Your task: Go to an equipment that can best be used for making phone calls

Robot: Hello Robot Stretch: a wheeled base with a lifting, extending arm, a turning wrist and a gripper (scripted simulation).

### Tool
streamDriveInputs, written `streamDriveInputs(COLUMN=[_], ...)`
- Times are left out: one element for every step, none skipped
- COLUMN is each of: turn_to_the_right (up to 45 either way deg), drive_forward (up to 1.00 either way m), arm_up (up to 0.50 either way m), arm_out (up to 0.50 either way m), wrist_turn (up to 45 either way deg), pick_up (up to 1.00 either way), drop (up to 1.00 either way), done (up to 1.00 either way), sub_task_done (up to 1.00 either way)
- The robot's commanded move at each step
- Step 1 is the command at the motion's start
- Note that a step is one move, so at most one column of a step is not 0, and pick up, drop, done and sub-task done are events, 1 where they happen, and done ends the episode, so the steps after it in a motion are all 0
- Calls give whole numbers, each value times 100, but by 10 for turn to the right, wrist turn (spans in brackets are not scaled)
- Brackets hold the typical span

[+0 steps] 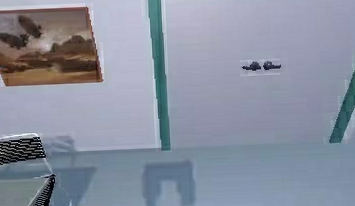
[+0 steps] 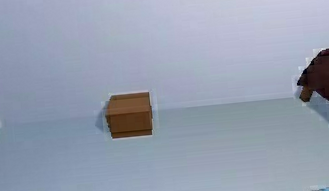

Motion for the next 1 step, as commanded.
streamDriveInputs(turn_to_the_right=[-450], drive_forward=[0], arm_up=[0], arm_out=[0], wrist_turn=[0], pick_up=[0], drop=[0], done=[0], sub_task_done=[0])
